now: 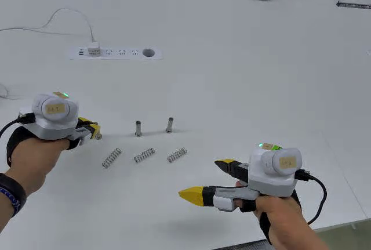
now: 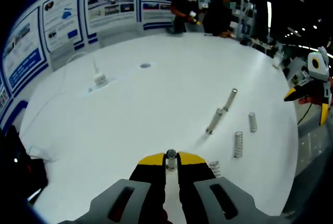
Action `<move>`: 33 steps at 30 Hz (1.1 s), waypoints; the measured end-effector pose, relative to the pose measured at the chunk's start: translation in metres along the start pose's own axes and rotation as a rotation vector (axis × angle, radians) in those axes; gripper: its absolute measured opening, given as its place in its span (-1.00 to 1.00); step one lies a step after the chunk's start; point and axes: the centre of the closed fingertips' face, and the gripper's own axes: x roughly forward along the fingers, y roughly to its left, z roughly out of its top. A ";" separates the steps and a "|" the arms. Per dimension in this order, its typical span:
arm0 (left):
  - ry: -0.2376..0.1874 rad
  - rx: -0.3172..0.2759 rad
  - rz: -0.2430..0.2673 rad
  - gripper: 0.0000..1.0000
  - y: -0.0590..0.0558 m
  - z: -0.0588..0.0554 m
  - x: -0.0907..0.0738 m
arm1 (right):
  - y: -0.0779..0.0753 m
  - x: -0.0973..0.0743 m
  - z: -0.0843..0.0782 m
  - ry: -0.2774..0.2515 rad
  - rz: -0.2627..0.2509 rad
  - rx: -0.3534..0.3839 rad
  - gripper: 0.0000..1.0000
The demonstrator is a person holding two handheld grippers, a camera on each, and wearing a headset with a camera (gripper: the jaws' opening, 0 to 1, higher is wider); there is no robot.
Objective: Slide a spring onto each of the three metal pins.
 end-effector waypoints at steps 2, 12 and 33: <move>-0.002 0.000 0.000 -0.86 0.000 0.000 0.000 | 0.000 0.000 0.000 0.000 0.000 0.001 0.71; 0.001 0.022 -0.003 -0.85 -0.002 -0.003 -0.002 | 0.000 0.002 0.001 0.000 0.002 -0.002 0.71; 0.037 -0.004 -0.017 -0.80 -0.008 -0.019 0.001 | 0.001 0.001 -0.001 0.001 0.004 -0.003 0.71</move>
